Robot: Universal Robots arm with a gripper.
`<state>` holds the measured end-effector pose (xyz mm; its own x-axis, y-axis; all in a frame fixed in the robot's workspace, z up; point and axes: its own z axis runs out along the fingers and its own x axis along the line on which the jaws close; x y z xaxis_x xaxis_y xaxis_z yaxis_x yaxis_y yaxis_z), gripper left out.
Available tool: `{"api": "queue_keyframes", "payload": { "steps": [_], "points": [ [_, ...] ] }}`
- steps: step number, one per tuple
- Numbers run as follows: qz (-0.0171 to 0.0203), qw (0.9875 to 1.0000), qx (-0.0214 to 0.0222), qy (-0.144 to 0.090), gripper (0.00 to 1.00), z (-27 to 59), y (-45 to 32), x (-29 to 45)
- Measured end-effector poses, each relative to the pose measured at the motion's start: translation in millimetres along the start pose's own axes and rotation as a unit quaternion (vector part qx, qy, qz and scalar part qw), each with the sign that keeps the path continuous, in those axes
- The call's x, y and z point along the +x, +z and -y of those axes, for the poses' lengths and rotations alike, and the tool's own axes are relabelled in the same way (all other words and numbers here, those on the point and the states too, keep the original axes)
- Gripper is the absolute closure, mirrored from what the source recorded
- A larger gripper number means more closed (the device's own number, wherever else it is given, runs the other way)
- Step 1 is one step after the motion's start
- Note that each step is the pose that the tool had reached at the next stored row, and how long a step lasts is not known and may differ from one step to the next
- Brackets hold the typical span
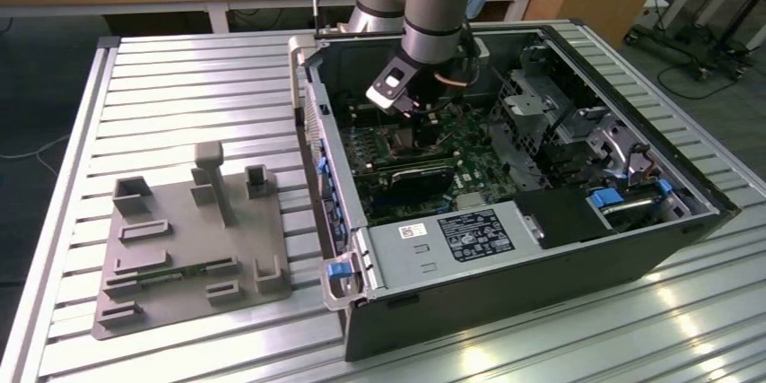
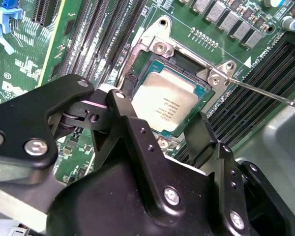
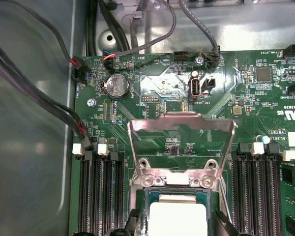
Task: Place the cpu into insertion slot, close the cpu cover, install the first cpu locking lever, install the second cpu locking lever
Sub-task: 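Place the cpu into insertion slot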
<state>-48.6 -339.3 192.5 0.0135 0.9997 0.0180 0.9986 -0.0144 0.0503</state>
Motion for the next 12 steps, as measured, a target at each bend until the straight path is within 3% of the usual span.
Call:
{"api": "queue_keyframes", "payload": {
  "steps": [12],
  "points": [
    [-0.0002, 1.0000, -0.0001, 0.000, 0.33, -0.4, -6.6, 0.2]
  ]
}}
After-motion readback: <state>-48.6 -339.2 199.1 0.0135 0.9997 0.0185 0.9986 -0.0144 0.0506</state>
